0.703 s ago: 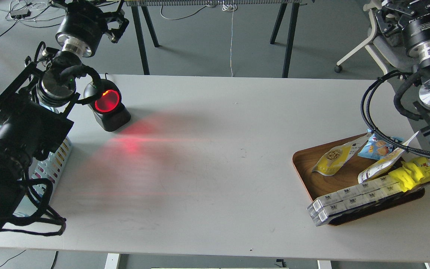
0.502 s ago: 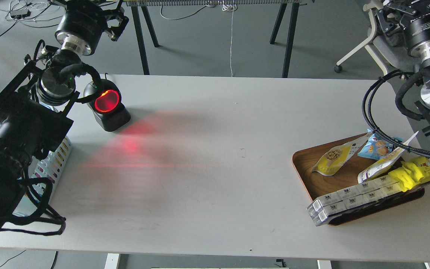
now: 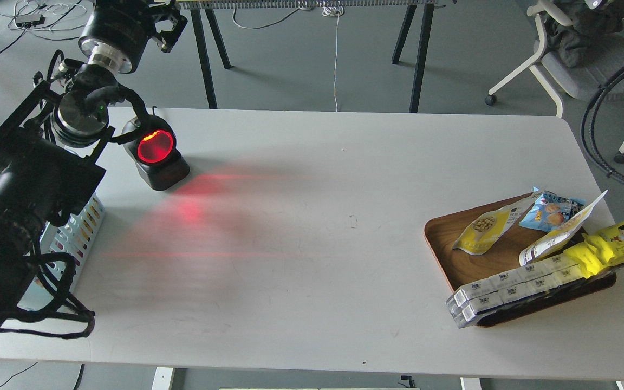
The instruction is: Scan snack and place in basket
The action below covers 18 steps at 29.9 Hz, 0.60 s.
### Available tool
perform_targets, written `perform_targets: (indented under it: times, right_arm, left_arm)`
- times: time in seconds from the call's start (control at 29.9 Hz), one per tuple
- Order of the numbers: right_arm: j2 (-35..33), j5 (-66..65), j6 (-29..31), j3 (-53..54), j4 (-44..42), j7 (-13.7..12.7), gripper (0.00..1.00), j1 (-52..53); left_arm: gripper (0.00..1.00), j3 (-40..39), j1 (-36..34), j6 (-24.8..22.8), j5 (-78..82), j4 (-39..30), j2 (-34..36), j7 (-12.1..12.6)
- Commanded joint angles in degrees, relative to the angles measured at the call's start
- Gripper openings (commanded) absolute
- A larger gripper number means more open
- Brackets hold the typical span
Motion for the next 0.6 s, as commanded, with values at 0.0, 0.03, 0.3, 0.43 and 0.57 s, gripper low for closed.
perform_targets:
  times: [0.0, 0.03, 0.3, 0.43, 0.57]
  right_arm:
    - [-1.43, -9.07, 0.00, -2.78, 0.77, 0.67, 0.99, 3.93]
    - [-1.60, -12.06, 0.00, -2.78, 1.38, 1.11, 0.99, 4.55]
    - [-5.65, -34.65, 0.00, -7.42, 11.57, 1.90, 1.00, 9.73]
    - [-5.83, -40.73, 0.00, -18.48, 15.08, 1.99, 0.99, 17.89]
    - [-5.48, -47.57, 0.00, -29.65, 21.23, 2.25, 1.00, 26.86]
  left_arm:
    - [1.00, -0.09, 0.08, -0.15, 0.00, -0.08, -0.10, -0.02]
    - [1.00, -0.09, 0.08, -0.15, 0.00, -0.08, -0.10, -0.11]
    - [1.00, -0.09, 0.25, -3.21, 0.00, -0.16, 0.77, -0.11]
    - [1.00, -0.09, 0.25, -4.10, 0.00, -0.16, 0.86, -0.20]
    - [1.00, -0.09, 0.25, -4.19, 0.00, -0.16, 0.78, -0.20]
